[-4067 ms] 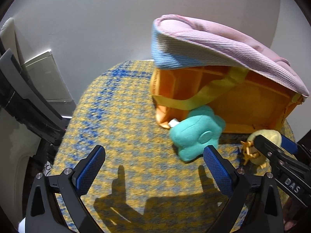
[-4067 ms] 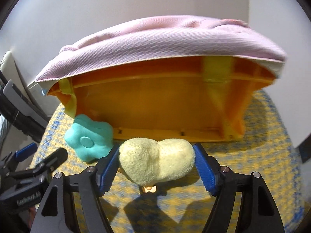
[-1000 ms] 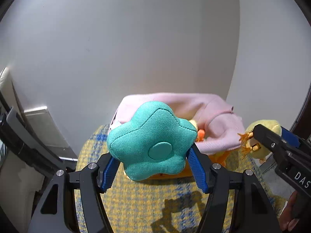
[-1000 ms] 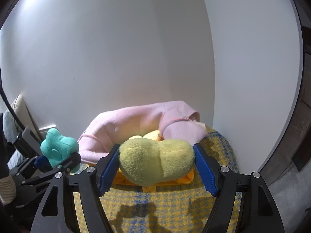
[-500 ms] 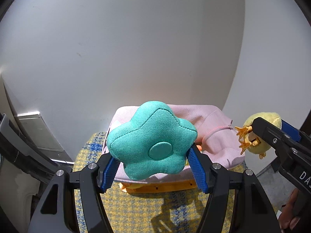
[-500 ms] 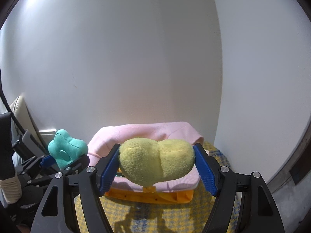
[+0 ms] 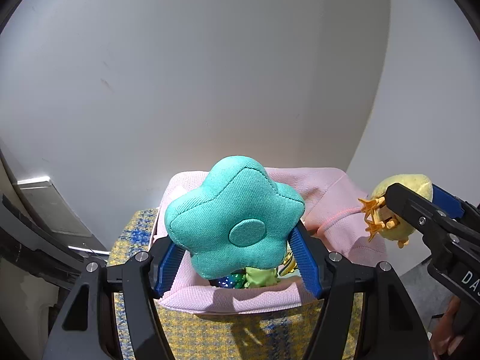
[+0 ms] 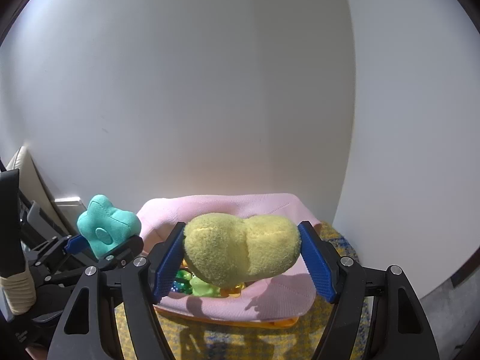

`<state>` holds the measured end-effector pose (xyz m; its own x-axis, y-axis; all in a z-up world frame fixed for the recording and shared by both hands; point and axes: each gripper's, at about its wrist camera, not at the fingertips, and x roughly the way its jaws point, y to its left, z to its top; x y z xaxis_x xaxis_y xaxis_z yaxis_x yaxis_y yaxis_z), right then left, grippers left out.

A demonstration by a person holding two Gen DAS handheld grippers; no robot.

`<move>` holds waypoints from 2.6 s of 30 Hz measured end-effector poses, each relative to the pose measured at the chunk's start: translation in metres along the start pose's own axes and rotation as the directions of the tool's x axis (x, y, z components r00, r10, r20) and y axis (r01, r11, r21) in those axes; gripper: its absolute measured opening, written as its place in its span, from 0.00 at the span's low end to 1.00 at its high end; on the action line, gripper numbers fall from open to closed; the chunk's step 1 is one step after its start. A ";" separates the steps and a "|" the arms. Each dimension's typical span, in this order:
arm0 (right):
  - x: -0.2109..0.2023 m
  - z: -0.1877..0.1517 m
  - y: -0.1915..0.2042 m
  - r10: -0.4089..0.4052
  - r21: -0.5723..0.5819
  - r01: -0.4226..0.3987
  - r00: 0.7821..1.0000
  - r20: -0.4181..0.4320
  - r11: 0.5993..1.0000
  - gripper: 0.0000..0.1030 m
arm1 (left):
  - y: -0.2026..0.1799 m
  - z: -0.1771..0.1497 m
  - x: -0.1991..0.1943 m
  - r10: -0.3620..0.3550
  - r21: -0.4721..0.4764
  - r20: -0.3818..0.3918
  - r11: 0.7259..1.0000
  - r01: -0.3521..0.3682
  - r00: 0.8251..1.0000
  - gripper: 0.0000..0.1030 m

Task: Organize objects

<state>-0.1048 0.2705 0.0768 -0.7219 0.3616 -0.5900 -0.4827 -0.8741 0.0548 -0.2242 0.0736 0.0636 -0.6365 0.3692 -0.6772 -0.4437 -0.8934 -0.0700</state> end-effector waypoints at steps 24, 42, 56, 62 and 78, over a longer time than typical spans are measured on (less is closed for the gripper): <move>0.017 0.012 -0.008 -0.045 0.033 0.047 0.998 -0.054 0.998 0.91 | 0.018 0.002 0.011 0.050 -0.043 -0.064 0.998 -0.053 0.997 0.99; -0.017 0.006 0.003 -0.063 -0.024 0.061 0.996 -0.066 0.998 0.96 | 0.021 -0.011 -0.027 0.080 -0.042 -0.058 0.996 -0.082 0.995 0.99; -0.034 -0.021 0.013 -0.065 -0.053 0.059 0.990 -0.124 0.997 0.97 | 0.036 -0.041 -0.050 0.095 -0.061 -0.108 0.993 -0.102 0.990 0.99; -0.045 -0.034 0.018 -0.064 -0.067 0.055 0.988 -0.140 0.996 0.97 | 0.037 -0.059 -0.061 0.089 -0.067 -0.131 0.993 -0.098 0.987 1.00; -0.084 -0.077 0.020 -0.060 -0.065 0.049 0.982 -0.177 0.997 0.97 | 0.031 -0.106 -0.093 0.059 -0.070 -0.170 0.995 -0.072 0.984 1.00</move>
<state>-0.0162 0.1979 0.0656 -0.5925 0.3499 -0.7256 -0.4838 -0.8748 -0.0268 -0.1115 -0.0152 0.0472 -0.5452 0.2670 -0.7946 -0.3516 -0.9334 -0.0724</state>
